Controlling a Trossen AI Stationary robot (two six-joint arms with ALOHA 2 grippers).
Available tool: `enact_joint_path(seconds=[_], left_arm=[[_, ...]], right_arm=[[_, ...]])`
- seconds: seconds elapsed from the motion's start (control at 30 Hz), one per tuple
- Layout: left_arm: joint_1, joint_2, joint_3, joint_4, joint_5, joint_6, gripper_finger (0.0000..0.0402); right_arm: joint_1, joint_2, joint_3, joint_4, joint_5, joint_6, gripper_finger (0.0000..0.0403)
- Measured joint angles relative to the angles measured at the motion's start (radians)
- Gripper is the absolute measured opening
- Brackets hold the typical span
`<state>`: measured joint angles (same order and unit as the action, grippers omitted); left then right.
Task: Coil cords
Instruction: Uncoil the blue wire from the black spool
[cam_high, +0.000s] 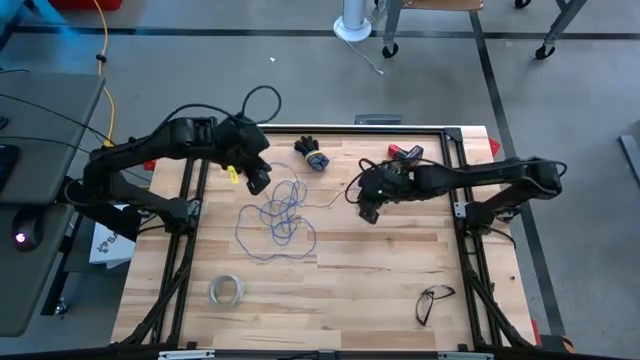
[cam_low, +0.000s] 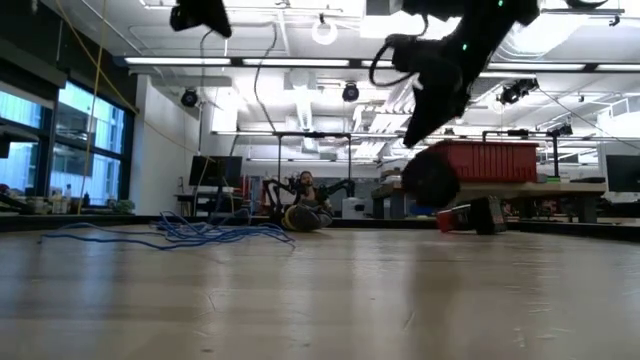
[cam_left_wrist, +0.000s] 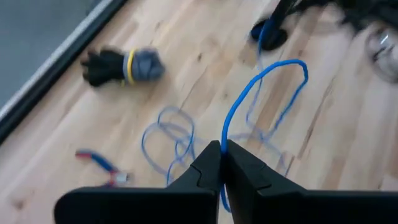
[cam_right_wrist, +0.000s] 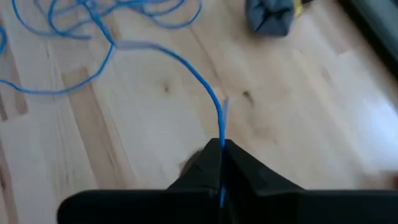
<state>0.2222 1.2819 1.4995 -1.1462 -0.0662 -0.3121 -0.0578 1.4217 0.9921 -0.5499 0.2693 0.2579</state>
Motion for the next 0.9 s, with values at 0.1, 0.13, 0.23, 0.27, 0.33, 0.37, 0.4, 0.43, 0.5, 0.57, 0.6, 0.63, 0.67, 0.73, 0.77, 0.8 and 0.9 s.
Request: enact_joint_path(seconds=[0.1,0.13,0.23,0.27,0.33,0.37,0.4,0.43,0.5,0.57,0.6,0.63,0.67,0.73,0.77,0.8,0.9], left_arm=[[-0.008,-0.002,-0.046,-0.004,0.001,-0.008,0.0031],[-0.012,-0.002,-0.064,-0.004,0.002,-0.020,0.0039],[-0.034,-0.002,-0.125,0.029,0.008,-0.065,0.0068],[-0.044,-0.002,-0.149,0.050,0.013,-0.077,0.0079],[-0.066,-0.002,-0.203,0.087,0.021,-0.091,0.0102],[-0.078,-0.002,-0.232,0.116,0.021,-0.100,0.0114],[-0.089,-0.002,-0.262,0.157,0.022,-0.107,0.0126],[-0.097,-0.001,-0.288,0.207,0.027,-0.117,0.0137],[-0.104,0.000,-0.320,0.350,0.056,-0.135,0.0156],[-0.105,0.002,-0.334,0.577,0.106,-0.165,0.0170],[-0.103,0.009,-0.338,0.707,0.135,-0.188,0.0174],[-0.101,0.020,-0.338,0.812,0.169,-0.205,0.0177],[-0.098,0.040,-0.335,0.896,0.205,-0.208,0.0178],[-0.094,0.089,-0.315,0.986,0.265,-0.208,0.0179],[-0.092,0.120,-0.297,1.002,0.288,-0.209,0.0179],[-0.091,0.149,-0.276,1.011,0.309,-0.208,0.0180],[-0.094,0.238,-0.211,0.989,0.327,-0.149,0.0180]], right_arm=[[-0.001,-0.047,0.024,-0.072,0.016,-0.004,0.0001],[-0.001,-0.062,0.032,-0.094,0.017,-0.005,0.0001],[-0.001,-0.112,0.053,-0.166,0.011,-0.004,0.0001],[0.002,-0.128,0.060,-0.185,0.004,-0.002,0.0001],[0.008,-0.163,0.079,-0.224,-0.017,0.001,0.0001],[0.013,-0.178,0.089,-0.248,-0.021,0.007,0.0001],[0.018,-0.196,0.098,-0.266,-0.032,0.014,0.0001],[0.023,-0.209,0.108,-0.284,-0.039,0.022,0.0001],[0.038,-0.237,0.125,-0.300,-0.046,0.038,0.0000],[0.053,-0.254,0.140,-0.299,-0.046,0.057,0.0000],[0.060,-0.257,0.146,-0.299,-0.046,0.058,0.0000],[0.065,-0.258,0.153,-0.303,-0.046,0.058,0.0000],[0.068,-0.258,0.158,-0.307,-0.046,0.058,0.0000],[0.074,-0.258,0.169,-0.313,-0.046,0.057,0.0000],[0.077,-0.258,0.172,-0.309,-0.046,0.056,0.0000],[0.080,-0.258,0.174,-0.299,-0.046,0.056,0.0000],[0.093,-0.258,0.174,-0.273,-0.046,0.056,0.0000]])
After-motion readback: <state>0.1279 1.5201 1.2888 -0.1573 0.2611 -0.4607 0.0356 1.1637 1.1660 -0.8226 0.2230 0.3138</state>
